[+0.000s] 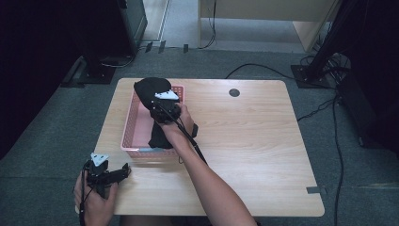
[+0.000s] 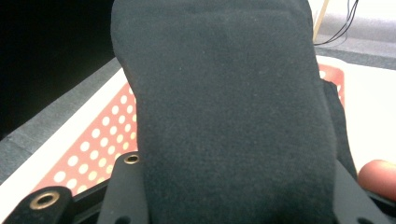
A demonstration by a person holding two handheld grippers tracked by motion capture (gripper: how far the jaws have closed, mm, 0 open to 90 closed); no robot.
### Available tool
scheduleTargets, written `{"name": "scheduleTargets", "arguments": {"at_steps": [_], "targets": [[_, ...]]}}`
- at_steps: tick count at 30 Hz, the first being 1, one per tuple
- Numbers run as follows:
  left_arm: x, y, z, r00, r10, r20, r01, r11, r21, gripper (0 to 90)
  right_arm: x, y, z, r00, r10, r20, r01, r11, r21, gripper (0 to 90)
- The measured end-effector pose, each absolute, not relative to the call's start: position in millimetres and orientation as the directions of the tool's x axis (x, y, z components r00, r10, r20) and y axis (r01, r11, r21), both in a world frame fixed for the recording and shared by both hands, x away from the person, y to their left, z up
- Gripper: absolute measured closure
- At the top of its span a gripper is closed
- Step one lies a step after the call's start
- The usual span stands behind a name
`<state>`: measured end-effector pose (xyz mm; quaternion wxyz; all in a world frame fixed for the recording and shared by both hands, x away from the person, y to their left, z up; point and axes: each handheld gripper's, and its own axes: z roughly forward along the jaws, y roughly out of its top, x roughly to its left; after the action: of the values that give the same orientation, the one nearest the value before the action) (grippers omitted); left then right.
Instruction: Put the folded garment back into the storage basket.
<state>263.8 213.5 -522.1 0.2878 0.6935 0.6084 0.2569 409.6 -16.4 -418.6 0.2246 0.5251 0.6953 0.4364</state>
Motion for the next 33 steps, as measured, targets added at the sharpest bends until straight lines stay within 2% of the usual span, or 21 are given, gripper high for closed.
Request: {"name": "scheduleTargets", "arguments": {"at_steps": [22,33], "targets": [[263.8,213.5,-522.1,0.128,0.992,0.006,0.696,-0.094,0.712,0.0,422.8,5.5,-443.4,-0.334,0.927,0.169,0.548,0.045,0.836,54.1],[263.9,213.5,-522.2,0.127,0.992,0.006,0.695,-0.093,0.713,0.0,427.0,12.1,-453.2,-0.334,0.935,0.119,0.564,0.098,0.82,49.3]]}}
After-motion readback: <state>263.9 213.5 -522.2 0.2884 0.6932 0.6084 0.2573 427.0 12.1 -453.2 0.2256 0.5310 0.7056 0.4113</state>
